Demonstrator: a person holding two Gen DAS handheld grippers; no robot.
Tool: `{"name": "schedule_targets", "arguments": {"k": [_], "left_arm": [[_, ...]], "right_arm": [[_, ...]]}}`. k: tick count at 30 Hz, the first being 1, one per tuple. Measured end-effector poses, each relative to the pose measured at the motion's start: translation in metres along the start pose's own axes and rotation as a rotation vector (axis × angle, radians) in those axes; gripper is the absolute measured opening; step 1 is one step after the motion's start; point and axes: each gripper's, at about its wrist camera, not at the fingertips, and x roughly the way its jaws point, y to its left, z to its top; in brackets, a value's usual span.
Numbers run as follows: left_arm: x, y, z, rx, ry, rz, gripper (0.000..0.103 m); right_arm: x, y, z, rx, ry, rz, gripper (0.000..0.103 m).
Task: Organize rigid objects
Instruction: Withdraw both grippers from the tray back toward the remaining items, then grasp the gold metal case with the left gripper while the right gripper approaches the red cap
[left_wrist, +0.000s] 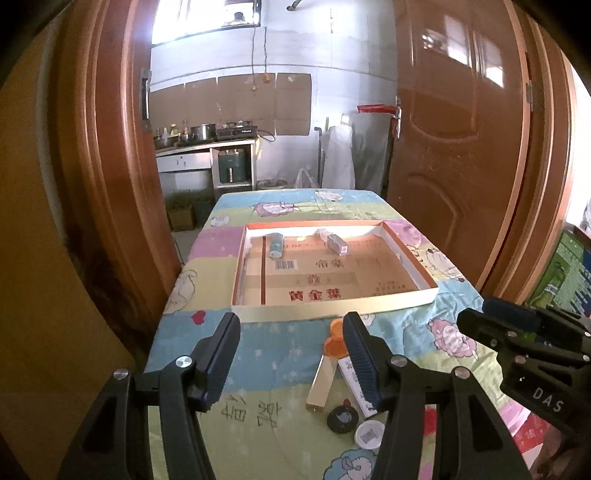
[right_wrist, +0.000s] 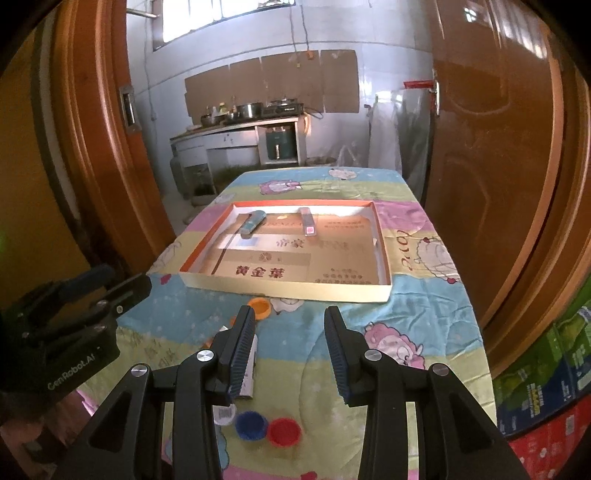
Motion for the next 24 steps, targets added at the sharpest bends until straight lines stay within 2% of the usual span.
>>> {"name": "schedule_targets", "arguments": {"k": [16, 24], "left_arm": [[0.013, 0.002, -0.034, -0.008, 0.047, -0.055, 0.058], [0.037, -0.003, -0.049, 0.016, 0.108, -0.088, 0.057]], "right_arm": [[0.003, -0.003, -0.043, -0.021, 0.03, 0.009, 0.04], [0.017, -0.005, -0.076, -0.042, 0.095, 0.019, 0.042]]}}
